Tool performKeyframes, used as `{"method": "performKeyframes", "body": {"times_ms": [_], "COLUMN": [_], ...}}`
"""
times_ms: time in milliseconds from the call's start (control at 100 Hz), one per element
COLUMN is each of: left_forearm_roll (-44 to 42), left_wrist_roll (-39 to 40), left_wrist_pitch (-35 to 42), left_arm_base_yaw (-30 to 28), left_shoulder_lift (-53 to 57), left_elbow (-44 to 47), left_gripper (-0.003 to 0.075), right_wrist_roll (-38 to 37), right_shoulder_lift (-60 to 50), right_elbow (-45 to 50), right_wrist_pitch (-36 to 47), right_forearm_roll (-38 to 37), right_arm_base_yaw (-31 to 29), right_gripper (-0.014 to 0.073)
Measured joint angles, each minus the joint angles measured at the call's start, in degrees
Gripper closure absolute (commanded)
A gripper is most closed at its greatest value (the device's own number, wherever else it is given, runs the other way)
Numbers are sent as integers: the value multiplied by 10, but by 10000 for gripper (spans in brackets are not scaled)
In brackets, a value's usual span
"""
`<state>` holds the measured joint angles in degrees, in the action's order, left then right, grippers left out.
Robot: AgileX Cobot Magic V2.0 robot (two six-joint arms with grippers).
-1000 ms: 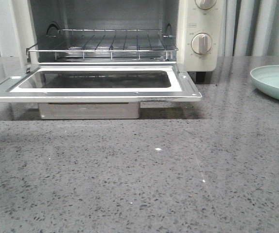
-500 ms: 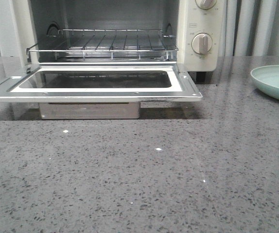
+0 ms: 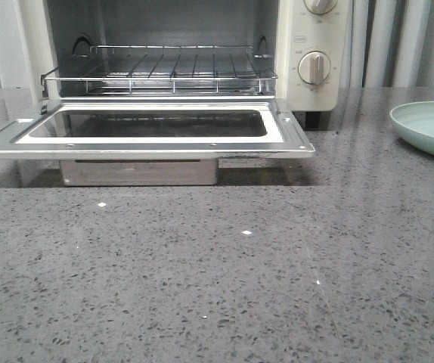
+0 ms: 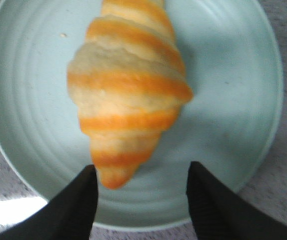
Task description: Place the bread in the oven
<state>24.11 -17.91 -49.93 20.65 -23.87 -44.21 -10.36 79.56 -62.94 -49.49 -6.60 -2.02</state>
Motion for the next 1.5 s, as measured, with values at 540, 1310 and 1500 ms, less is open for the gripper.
{"method": "performKeyframes", "body": {"times_ms": [540,1310,1500], "left_forearm_roll": [17,20,20], "left_wrist_roll": [0,0,0], "left_wrist_pitch": [1,32,48], "left_arm_base_yaw": [0,0,0], "left_shoulder_lift": [0,0,0], "left_elbow": [0,0,0], "left_gripper": [742,742,742], "right_wrist_roll": [-5,-4,33], "right_shoulder_lift": [87,70,-56], "right_elbow": [-6,-97,-162], "right_wrist_pitch": [64,-22,-49], "right_forearm_roll": [3,-49,-29], "right_arm_base_yaw": [0,1,31], "right_gripper": [232,662,662]}}
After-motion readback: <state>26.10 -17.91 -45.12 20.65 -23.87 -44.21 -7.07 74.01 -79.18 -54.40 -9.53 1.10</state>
